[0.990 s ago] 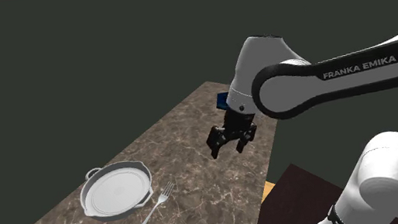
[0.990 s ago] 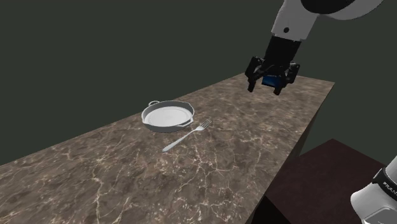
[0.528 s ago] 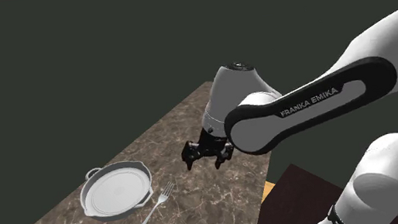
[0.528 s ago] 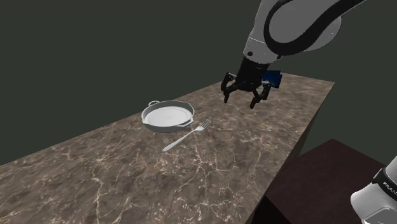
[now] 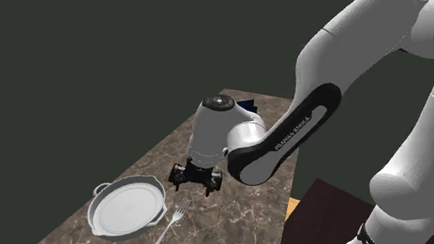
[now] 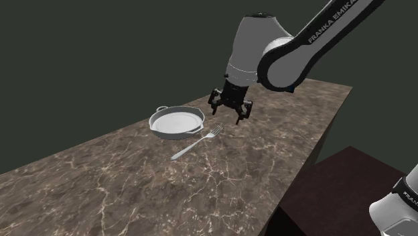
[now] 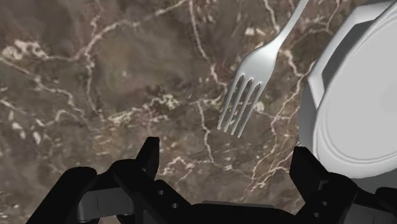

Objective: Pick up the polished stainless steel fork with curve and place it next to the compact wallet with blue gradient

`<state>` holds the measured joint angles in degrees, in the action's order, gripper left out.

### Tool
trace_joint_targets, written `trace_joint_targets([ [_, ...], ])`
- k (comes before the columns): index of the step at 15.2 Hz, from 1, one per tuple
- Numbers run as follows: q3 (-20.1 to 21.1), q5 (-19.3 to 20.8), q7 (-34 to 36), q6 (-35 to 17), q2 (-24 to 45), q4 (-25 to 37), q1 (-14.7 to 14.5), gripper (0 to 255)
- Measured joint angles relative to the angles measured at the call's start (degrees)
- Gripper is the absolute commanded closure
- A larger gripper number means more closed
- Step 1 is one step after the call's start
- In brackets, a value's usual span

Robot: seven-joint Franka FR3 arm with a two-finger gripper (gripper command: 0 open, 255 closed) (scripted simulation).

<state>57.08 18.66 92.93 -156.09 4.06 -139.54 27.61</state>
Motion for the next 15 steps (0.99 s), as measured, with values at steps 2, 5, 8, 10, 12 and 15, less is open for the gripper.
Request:
trace_joint_targets([
  [2,-2.29,9.82,8.31,0.09,3.04,1.64,-1.78,0],
  [5,-6.11,17.07,14.47,-0.28,7.22,3.20,-4.82,0],
  [8,-9.73,22.83,18.76,-0.91,10.49,4.33,-7.74,0],
  [10,-11.02,24.78,20.08,-0.92,11.74,5.03,-8.82,0],
  [12,-11.32,25.24,20.40,-0.95,12.00,5.16,-9.08,0],
  [15,-11.40,25.37,20.50,-0.95,12.08,5.20,-9.16,0],
])
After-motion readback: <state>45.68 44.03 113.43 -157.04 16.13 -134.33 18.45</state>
